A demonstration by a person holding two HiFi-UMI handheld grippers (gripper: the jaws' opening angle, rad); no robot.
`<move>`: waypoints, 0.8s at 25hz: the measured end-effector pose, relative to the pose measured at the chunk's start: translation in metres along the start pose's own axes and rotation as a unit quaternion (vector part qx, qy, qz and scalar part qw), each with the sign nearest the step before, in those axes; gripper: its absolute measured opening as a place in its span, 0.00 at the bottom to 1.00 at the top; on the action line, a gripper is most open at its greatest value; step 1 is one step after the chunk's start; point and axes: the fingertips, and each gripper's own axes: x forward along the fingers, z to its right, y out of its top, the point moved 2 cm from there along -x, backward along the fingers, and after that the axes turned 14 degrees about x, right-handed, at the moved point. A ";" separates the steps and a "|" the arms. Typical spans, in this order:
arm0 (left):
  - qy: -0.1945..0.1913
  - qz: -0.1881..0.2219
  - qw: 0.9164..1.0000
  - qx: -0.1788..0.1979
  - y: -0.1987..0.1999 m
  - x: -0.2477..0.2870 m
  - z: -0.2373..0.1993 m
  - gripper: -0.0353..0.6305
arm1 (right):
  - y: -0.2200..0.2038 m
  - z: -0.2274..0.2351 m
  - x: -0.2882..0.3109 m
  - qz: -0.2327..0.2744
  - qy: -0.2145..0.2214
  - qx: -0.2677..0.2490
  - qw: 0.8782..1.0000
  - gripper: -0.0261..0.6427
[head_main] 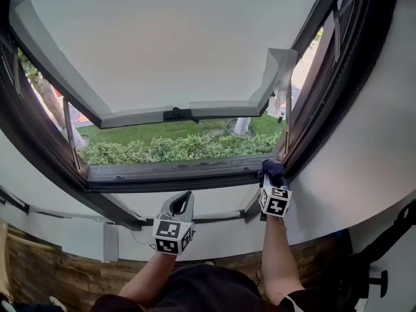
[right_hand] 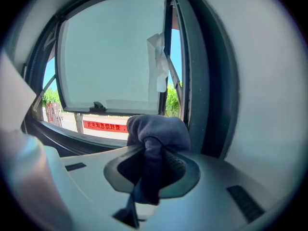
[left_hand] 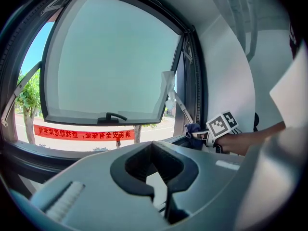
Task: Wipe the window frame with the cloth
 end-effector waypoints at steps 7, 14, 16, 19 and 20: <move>0.011 0.036 0.999 0.015 0.018 -0.003 -0.001 0.06 | 0.012 -0.017 -0.041 0.065 0.018 0.021 0.997 0.14; 0.006 0.057 0.998 0.025 0.026 -0.005 0.010 0.06 | 0.030 -0.054 -0.102 0.139 0.058 0.016 0.989 0.14; 0.003 0.062 0.998 0.027 0.026 -0.007 0.014 0.06 | 0.029 -0.059 -0.115 0.148 0.067 0.032 0.986 0.14; 0.000 0.064 0.998 0.027 0.028 -0.008 0.019 0.06 | 0.019 -0.068 -0.124 0.145 0.080 0.015 0.986 0.14; -0.002 0.063 0.998 0.027 0.027 -0.008 0.020 0.06 | 0.015 -0.071 -0.124 0.142 0.083 0.007 0.986 0.14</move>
